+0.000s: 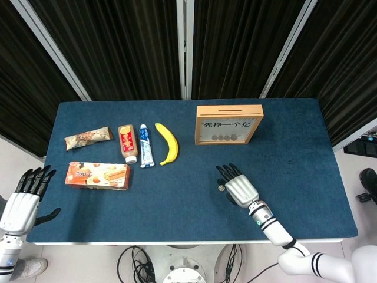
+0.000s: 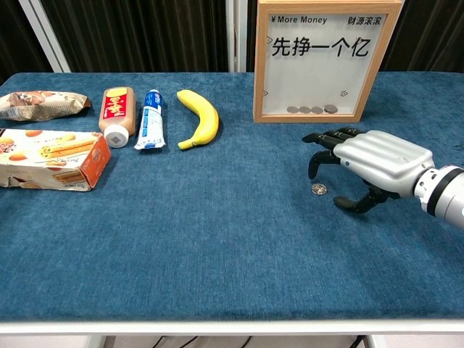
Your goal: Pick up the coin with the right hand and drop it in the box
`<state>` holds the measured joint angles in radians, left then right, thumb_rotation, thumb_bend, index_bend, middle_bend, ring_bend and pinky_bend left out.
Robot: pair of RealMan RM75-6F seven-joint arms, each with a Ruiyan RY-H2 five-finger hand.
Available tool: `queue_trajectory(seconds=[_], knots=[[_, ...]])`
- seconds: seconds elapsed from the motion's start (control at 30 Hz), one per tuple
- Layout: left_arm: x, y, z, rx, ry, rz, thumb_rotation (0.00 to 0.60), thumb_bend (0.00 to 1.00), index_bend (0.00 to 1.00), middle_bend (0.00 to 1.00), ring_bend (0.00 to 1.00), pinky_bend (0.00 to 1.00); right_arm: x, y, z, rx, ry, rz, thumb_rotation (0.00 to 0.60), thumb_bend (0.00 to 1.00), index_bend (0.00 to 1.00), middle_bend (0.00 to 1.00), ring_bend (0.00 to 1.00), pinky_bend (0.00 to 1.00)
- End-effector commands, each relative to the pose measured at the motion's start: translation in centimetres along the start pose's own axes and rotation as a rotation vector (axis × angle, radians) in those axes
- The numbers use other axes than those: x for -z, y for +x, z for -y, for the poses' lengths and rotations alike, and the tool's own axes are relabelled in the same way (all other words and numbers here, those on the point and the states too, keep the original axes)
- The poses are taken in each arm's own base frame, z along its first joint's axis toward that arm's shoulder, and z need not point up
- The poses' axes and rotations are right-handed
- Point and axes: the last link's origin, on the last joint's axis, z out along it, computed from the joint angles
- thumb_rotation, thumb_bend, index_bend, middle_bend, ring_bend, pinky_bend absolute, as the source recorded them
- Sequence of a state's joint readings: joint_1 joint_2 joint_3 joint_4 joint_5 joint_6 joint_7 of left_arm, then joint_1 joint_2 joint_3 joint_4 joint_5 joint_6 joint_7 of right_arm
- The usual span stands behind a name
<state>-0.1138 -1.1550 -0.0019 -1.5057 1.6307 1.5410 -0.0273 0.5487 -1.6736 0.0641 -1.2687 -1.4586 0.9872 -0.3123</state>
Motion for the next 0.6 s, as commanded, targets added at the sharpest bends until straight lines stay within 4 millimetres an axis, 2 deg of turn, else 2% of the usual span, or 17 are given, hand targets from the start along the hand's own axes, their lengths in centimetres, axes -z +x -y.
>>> queue_trajectory(seconds=[0.03,0.6], knots=[[-0.03,0.00,0.07,0.000,0.001,0.000,0.600,0.15,0.02,0.00,0.00,0.00,-0.12,-0.15,0.06,0.000,0.002,-0.001,0.600,0.33,0.34,0.00,0.00,0.00],[0.08,-0.06,0.24,0.005,-0.002,0.002,0.600,0.15,0.01,0.00,0.00,0.00,-0.16,-0.45,0.09,0.002,-0.006,-0.016,0.600,0.35,0.40,0.00,0.00,0.00]])
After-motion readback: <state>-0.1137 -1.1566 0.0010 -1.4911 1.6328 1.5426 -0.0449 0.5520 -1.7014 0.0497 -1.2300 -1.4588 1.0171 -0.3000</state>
